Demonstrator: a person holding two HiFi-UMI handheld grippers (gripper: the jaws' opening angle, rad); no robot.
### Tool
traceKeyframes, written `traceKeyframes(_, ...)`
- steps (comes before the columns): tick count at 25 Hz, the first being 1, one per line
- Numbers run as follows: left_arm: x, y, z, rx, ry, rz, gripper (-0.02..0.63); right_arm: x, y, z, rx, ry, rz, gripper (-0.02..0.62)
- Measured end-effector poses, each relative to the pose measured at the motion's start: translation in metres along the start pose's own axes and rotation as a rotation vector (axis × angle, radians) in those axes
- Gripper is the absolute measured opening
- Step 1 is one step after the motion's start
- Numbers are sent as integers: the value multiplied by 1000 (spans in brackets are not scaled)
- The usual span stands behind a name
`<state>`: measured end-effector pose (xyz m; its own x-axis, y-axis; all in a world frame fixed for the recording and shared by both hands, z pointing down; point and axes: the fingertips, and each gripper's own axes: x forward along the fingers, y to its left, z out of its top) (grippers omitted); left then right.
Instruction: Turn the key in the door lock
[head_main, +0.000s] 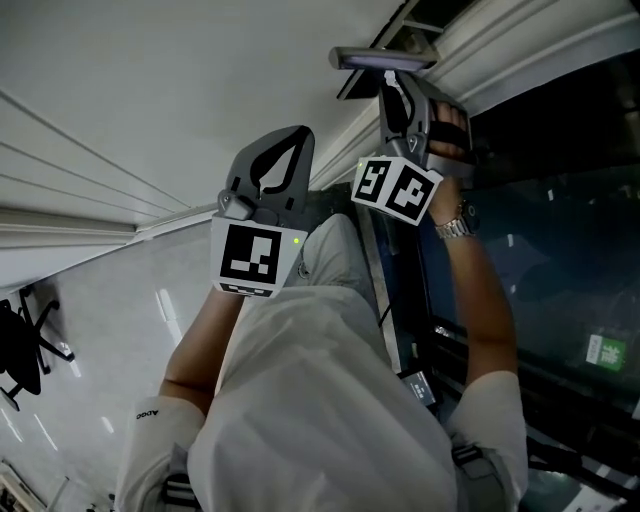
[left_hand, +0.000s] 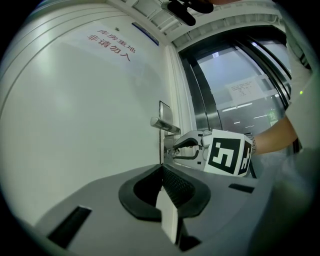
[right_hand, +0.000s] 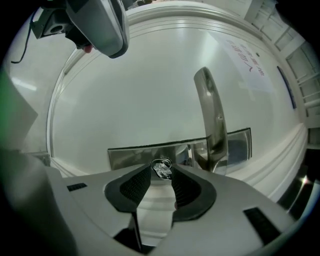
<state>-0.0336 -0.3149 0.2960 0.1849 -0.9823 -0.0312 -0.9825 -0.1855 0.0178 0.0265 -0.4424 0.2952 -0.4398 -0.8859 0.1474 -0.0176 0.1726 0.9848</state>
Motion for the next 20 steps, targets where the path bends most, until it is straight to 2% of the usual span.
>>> traceKeyframes(6, -4, 5, -5, -15, 4, 23, 9, 3, -3, 0, 49, 6, -22, 96)
traceKeyframes(7, -4, 5, -5, -18, 3, 24, 9, 4, -4, -1, 59, 11, -28, 45)
traceKeyframes(8, -4, 4, -5, -18, 2, 25, 9, 5, -5, -1, 71, 10, -35, 21)
traceKeyframes(13, -5, -1, -6, -18, 6, 27, 9, 4, -6, -2, 183, 0, -30, 20)
traceKeyframes(16, -4, -2, -8, -19, 9, 27, 9, 6, -7, -3, 360, -3, 8, 17)
traceKeyframes(20, -3, -6, -7, -16, 7, 21, 9, 8, -11, -3, 708, -13, 93, 15)
